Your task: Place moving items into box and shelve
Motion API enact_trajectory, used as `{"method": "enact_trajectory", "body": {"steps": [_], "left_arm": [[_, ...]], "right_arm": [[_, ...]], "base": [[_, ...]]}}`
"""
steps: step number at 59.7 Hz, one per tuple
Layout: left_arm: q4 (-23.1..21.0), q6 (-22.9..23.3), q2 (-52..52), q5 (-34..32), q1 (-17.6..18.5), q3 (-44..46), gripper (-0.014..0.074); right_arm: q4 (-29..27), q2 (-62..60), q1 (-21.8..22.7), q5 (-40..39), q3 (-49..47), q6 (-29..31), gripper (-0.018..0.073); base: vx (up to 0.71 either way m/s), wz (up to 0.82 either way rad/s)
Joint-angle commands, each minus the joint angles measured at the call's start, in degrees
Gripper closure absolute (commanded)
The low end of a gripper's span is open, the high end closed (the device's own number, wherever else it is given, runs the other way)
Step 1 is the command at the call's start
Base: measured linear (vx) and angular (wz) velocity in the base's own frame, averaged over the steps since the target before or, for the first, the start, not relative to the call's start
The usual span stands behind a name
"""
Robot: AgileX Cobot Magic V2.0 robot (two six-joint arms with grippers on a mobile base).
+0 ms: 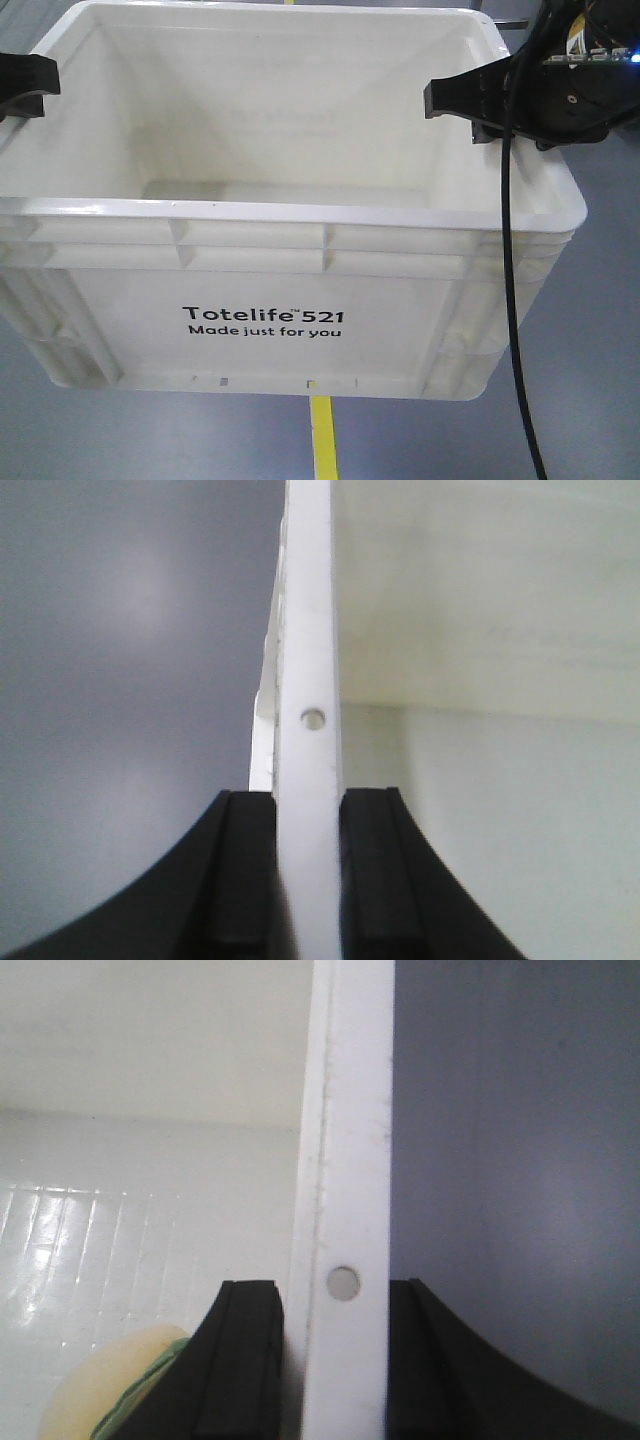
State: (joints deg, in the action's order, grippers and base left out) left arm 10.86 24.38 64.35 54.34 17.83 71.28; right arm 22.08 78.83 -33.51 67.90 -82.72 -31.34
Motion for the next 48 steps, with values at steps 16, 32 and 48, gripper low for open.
{"method": "enact_trajectory", "body": {"steps": [16,32,48], "left_arm": [[2.61,-0.16,-1.97,-7.0,0.19,2.51,0.0438],[2.61,-0.16,-1.97,-7.0,0.19,2.51,0.0438],[2.62,-0.16,-1.97,-6.94,0.19,2.51,0.0438]], "right_arm": [[6.21,-2.63,0.17,-4.19,-2.15,0.82,0.0423],[6.21,-2.63,0.17,-4.19,-2.15,0.82,0.0423],[6.21,-2.63,0.17,-4.19,-2.15,0.82,0.0423]], "base": [[0.43,-0.17],[0.41,-0.22],[0.41,-0.25]]}}
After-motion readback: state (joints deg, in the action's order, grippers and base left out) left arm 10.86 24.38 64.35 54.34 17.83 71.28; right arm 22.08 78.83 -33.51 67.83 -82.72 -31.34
